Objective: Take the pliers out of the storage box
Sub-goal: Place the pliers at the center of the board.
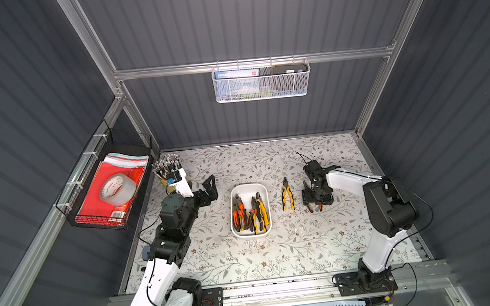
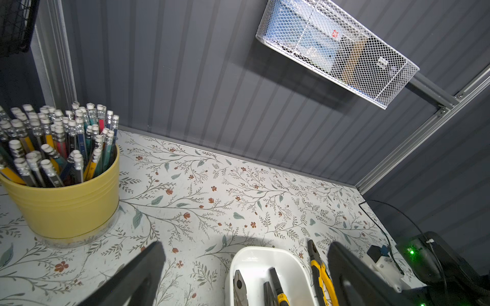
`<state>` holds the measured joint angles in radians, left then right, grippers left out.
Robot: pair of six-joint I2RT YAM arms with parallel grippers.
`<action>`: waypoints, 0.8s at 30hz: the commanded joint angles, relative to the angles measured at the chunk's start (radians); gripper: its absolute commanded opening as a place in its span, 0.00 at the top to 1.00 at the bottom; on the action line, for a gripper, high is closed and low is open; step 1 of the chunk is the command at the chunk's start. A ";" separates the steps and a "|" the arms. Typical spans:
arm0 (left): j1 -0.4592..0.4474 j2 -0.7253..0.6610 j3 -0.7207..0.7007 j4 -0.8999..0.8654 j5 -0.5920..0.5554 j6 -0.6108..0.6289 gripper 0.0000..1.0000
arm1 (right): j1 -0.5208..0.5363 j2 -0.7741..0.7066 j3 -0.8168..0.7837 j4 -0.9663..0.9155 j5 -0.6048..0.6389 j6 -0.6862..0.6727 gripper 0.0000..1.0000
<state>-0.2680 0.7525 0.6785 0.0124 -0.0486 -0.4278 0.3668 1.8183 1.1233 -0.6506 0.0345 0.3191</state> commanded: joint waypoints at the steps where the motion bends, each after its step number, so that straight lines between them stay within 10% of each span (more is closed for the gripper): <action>1: 0.000 -0.005 -0.008 0.021 -0.001 0.001 0.01 | 0.011 0.019 0.001 -0.010 -0.011 0.020 0.39; 5: 0.000 -0.004 -0.008 0.022 -0.001 0.001 0.01 | 0.012 0.020 0.016 -0.016 -0.010 0.032 0.61; 14: 0.000 -0.001 -0.008 0.026 0.000 0.000 0.01 | 0.012 0.030 0.063 -0.022 0.023 0.084 0.64; 24: 0.000 0.003 -0.008 0.028 0.001 0.000 0.01 | 0.027 -0.053 0.179 -0.158 0.062 0.105 0.22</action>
<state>-0.2680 0.7532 0.6785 0.0124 -0.0483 -0.4278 0.3817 1.8362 1.2495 -0.7322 0.0631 0.4057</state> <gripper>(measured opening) 0.992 0.777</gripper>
